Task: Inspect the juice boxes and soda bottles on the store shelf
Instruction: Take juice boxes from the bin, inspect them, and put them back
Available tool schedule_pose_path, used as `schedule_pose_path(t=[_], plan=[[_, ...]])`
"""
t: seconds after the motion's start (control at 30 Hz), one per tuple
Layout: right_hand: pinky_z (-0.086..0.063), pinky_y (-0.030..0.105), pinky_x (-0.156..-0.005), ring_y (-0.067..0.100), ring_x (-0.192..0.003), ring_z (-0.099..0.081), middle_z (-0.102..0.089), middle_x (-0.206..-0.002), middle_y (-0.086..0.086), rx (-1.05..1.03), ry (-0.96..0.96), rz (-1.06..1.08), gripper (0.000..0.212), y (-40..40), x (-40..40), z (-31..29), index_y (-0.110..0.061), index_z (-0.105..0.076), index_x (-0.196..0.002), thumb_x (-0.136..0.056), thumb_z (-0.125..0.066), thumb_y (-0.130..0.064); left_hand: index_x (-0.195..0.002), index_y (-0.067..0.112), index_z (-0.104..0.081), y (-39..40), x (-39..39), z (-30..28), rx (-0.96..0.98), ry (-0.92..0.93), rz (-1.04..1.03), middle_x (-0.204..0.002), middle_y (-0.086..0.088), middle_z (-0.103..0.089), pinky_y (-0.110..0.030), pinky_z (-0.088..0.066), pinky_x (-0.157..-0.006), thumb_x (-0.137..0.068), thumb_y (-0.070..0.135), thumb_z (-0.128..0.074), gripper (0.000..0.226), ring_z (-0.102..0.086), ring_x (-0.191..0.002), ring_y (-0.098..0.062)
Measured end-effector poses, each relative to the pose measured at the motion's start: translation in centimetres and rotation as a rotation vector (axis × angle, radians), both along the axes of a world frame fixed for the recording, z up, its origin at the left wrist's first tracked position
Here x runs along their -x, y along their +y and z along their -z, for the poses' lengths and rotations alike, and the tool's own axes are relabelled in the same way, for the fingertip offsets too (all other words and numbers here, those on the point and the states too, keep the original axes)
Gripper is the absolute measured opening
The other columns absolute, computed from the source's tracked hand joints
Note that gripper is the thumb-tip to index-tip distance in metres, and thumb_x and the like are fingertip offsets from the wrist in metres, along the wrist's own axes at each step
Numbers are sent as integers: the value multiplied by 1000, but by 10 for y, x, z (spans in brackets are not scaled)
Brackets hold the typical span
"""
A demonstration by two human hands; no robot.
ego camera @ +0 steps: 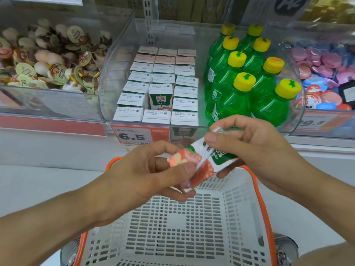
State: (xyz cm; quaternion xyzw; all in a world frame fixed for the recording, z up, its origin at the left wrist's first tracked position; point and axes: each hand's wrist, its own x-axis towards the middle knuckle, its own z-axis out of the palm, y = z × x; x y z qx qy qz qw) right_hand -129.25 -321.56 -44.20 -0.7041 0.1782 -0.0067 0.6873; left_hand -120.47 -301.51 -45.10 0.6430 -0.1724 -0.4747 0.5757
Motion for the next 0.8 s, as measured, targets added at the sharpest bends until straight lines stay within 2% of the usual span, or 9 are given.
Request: schedule_pose_path(t=[0.1, 0.17, 0.27, 0.4, 0.47, 0.57, 0.67, 0.8], plan=[[-54, 32, -47, 28, -59, -60, -74, -78, 22, 3, -58, 74, 42, -1, 1, 1, -9, -69, -87, -57, -82, -36, -105, 3, -66, 1, 3, -1, -36, -62, 53, -98, -18, -75, -38, -61, -80, -74, 16, -80, 37, -73, -89, -34], [-54, 29, -50, 27, -60, -64, -76, -77, 17, 22, -100, 76, 29, -2, 1, 2, -12, -76, -82, -61, -80, -33, -106, 1, -64, 1, 5, -2, -35, -39, 39, -94, -22, -74, -37, -62, -76, -70, 10, -79, 41, -73, -85, -36], [-60, 30, -58, 23, -68, -71, -78, -82, 11, 44, -127, 51, 22, -2, 1, 2, -13, -81, -86, -69, -76, -26, -111, 3, -64, 1, 7, 0, -44, -30, -6, -92, -24, -74, -36, -62, -72, -65, 5, -80, 49, -73, -84, -40], [-60, 51, -80, 44, -89, -70, -78, -92, 13, 86, -98, -13, 33, -3, 1, 6, -10, -79, -103, -73, -76, -25, -109, 5, -66, 0, 10, 0, -47, -37, 1, -89, -24, -75, -37, -62, -71, -64, 6, -80, 47, -73, -82, -41], [-59, 53, -87, 44, -91, -71, -77, -93, 15, 134, -79, -57, 39, -4, 1, 7, -17, -79, -108, -70, -79, -30, -107, 4, -66, 0, 10, 0, -54, -42, 7, -88, -24, -75, -37, -62, -72, -65, 8, -80, 45, -73, -81, -41], [-61, 40, -82, 28, -92, -72, -77, -97, 6, 166, -70, -111, 46, -5, 3, 7, -24, -77, -112, -66, -81, -27, -107, 5, -66, 1, 10, 0, -62, -40, 17, -88, -22, -75, -38, -62, -73, -66, 10, -81, 44, -73, -80, -39], [-60, 50, -87, 32, -102, -71, -76, -110, 4, 179, -66, -191, 57, -6, 3, 7, -24, -72, -121, -65, -85, -23, -107, 5, -65, 1, 11, 1, -68, -34, 17, -90, -21, -75, -38, -62, -72, -64, 12, -81, 46, -73, -79, -38], [-60, 57, -81, 36, -98, -72, -74, -116, 4, 125, -47, -285, 66, -6, 4, 5, -26, -65, -129, -67, -84, -14, -110, 6, -65, 1, 11, 3, -64, -42, 32, -92, -21, -75, -37, -62, -71, -71, 12, -85, 45, -73, -76, -35]])
